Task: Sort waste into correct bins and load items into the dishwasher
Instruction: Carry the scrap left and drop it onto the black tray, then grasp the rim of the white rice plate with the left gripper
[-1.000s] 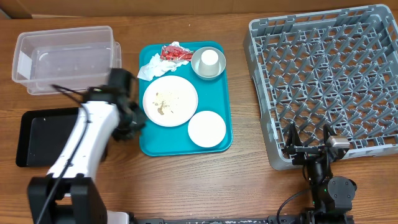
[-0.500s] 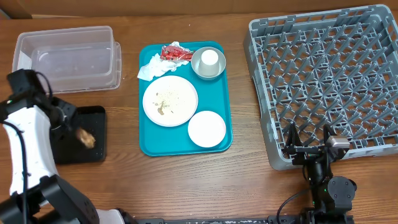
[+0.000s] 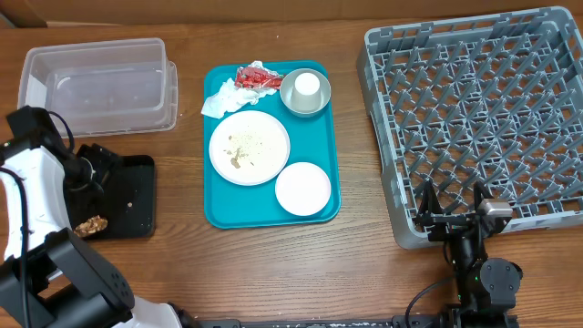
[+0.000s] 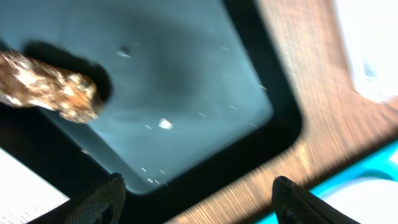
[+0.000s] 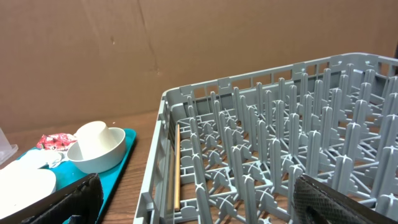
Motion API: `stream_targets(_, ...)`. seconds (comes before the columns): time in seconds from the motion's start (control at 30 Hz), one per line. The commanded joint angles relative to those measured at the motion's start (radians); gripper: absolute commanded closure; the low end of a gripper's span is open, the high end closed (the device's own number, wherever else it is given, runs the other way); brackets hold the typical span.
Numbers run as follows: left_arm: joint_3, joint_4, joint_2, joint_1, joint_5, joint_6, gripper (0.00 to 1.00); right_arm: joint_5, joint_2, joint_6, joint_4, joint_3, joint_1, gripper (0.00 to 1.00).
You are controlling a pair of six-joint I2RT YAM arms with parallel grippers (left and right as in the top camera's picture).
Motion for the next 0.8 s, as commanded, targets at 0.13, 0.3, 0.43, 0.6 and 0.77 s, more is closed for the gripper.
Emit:
stream_targets(0.13, 0.108, -0.034, -0.140, -0.117, 0.234, 0.164, 0.12, 0.006, -0.012, -0.004, 0.006, -0.010, 0.002, 0.00)
stream_targets(0.3, 0.098, -0.052, -0.139, -0.296, 0.219, 0.185, 0.04, 0.006, -0.012, -0.004, 0.006, -0.010, 0.002, 0.00)
stream_targets(0.43, 0.067, -0.035, -0.105, -0.447, 0.176, 0.185, 0.00, 0.006, -0.012, -0.004, 0.006, -0.010, 0.002, 0.00)
stream_targets(0.6, 0.039, 0.023, -0.027, -0.631, 0.064, 0.187, 0.03, 0.006, -0.012, -0.004, 0.006, -0.010, 0.002, 0.00)
stream_targets(0.77, 0.039, 0.052, 0.066, -0.755, -0.143, 0.227, 0.03, 0.006, -0.012, -0.004, 0.006, -0.010, 0.002, 0.00)
